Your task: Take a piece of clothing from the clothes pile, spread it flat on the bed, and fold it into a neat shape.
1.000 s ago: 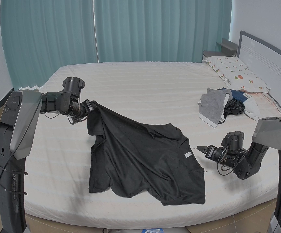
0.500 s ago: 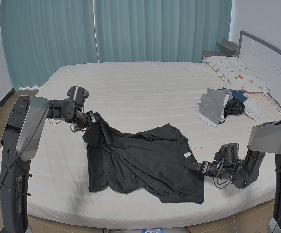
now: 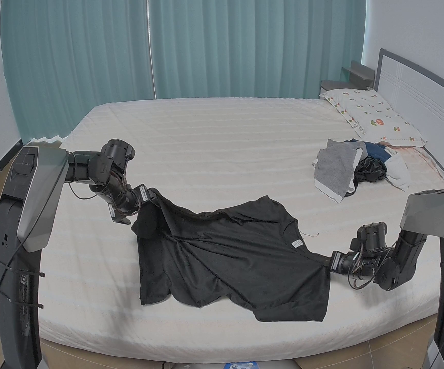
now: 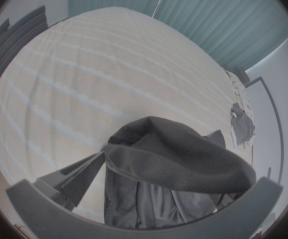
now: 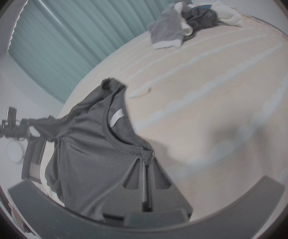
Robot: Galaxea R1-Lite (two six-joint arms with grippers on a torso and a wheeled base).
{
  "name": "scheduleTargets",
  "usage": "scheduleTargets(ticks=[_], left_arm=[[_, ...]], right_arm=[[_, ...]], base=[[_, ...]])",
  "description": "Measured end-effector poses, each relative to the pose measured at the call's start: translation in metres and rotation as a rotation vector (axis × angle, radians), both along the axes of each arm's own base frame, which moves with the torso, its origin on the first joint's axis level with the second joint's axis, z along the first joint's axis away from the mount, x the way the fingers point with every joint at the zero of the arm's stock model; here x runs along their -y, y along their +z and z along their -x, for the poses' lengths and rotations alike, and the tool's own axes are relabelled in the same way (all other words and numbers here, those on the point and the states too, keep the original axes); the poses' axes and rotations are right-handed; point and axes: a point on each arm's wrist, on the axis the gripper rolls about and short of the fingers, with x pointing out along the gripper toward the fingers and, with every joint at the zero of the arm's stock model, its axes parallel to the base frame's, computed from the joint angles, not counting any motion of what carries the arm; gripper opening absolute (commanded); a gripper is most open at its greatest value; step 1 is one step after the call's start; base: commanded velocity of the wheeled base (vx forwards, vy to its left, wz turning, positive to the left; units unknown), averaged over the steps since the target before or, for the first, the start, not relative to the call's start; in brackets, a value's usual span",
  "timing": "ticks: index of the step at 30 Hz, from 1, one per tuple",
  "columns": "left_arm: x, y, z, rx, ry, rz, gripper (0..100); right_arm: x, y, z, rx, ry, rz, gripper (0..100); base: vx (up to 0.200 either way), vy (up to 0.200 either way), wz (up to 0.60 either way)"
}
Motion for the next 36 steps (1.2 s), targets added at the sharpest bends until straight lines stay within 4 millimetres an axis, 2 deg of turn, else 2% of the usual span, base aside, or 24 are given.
scheduleTargets(ticks=[5, 8, 13, 21, 30, 36], left_arm=[[-0.014, 0.008, 0.003, -0.042, 0.023, 0.035, 100], [-0.021, 0.012, -0.002, 0.000, 0.072, 0.069, 100], [-0.026, 0.017, -0.008, 0.046, 0.136, 0.149, 100], [-0.032, 0.008, 0.004, -0.089, 0.077, 0.100, 100], [-0.035, 0.014, -0.015, 0.086, 0.164, 0.158, 100], [-0.035, 0.007, -0.007, 0.011, 0.182, 0.180, 100]], right_arm=[[0.034, 0.004, -0.005, 0.016, -0.093, -0.004, 0], [0.044, 0.005, -0.006, 0.020, -0.124, -0.006, 0], [0.054, 0.007, -0.010, 0.036, -0.158, -0.011, 0], [0.064, 0.009, -0.017, 0.054, -0.195, -0.011, 0], [0.066, 0.006, -0.014, 0.043, -0.198, -0.014, 0], [0.070, 0.007, -0.011, 0.039, -0.208, -0.015, 0]], base=[[0.000, 0.000, 0.00], [0.000, 0.000, 0.00], [0.000, 0.000, 0.00], [0.000, 0.000, 0.00], [0.000, 0.000, 0.00], [0.000, 0.000, 0.00]])
